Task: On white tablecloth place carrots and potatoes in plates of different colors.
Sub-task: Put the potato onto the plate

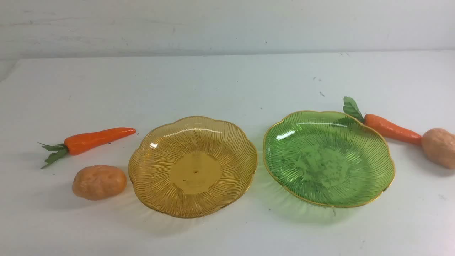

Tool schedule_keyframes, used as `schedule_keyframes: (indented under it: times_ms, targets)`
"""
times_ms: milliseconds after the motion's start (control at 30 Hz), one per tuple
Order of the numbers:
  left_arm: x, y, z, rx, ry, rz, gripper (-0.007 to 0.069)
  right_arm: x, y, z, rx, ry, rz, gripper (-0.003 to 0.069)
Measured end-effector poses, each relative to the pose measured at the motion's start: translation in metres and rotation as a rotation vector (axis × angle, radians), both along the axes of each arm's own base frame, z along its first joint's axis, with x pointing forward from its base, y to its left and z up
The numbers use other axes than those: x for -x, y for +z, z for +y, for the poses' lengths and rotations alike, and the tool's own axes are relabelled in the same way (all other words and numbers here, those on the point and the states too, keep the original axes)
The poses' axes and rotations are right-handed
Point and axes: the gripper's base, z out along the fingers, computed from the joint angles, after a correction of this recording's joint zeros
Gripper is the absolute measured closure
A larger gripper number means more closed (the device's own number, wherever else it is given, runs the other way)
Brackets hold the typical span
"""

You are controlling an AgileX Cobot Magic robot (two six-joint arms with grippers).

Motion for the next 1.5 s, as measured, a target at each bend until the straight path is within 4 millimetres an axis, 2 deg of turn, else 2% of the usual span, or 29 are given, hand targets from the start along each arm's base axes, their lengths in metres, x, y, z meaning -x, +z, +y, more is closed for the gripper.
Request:
schedule_keyframes:
  times_ms: [1400, 1433, 1500]
  targets:
    - [-0.0001, 0.0, 0.001, -0.042, -0.002, -0.003, 0.0627, -0.0002, 0.0004, 0.0, 0.0, 0.0, -0.007, 0.0674]
    - [-0.0001, 0.0, 0.001, -0.042, -0.002, -0.003, 0.0627, -0.0003, 0.0008, 0.0004, -0.019, 0.001, -0.012, 0.0674]
    - [0.0, 0.0, 0.0003, -0.01, 0.001, -0.001, 0.0627, -0.0007, 0.0031, 0.0035, -0.215, -0.008, -0.028, 0.0674]
